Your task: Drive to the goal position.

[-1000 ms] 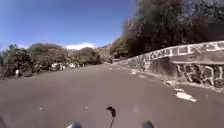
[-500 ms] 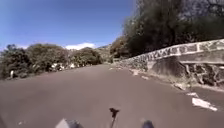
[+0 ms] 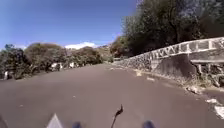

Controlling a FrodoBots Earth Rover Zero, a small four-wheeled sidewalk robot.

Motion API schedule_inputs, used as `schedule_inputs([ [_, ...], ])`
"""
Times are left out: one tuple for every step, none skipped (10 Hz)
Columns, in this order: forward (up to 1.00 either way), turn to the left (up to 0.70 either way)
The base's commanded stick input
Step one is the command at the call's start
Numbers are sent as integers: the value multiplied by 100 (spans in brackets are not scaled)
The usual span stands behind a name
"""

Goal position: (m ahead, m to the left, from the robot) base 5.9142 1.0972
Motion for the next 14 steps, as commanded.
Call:
schedule_inputs([
  [85,0],
  [85,0],
  [85,0],
  [85,0],
  [85,0],
  [85,0],
  [85,0],
  [85,0],
  [85,0],
  [85,0],
  [85,0],
  [85,0],
  [85,6],
  [85,16],
])
